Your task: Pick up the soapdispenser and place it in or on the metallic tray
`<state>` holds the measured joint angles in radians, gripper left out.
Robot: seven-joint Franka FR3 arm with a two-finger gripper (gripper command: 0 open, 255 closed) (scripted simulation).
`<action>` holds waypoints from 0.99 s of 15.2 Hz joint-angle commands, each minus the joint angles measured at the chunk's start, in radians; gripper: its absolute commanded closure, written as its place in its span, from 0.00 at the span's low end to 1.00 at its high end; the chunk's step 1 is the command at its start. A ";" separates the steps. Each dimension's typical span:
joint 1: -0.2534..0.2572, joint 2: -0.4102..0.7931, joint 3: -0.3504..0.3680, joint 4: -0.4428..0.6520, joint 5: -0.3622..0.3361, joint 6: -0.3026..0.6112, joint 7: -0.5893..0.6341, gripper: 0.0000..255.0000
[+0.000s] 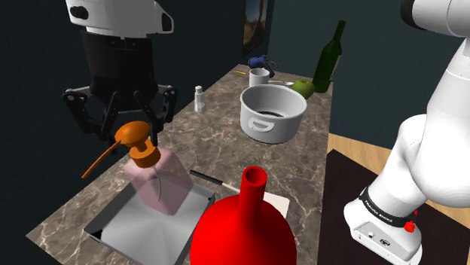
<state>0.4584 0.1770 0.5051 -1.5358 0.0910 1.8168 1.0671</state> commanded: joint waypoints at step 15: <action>-0.004 0.006 -0.003 0.132 -0.004 -0.127 0.004 0.00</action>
<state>0.4562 0.1879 0.5023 -1.4241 0.0849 1.7156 1.0714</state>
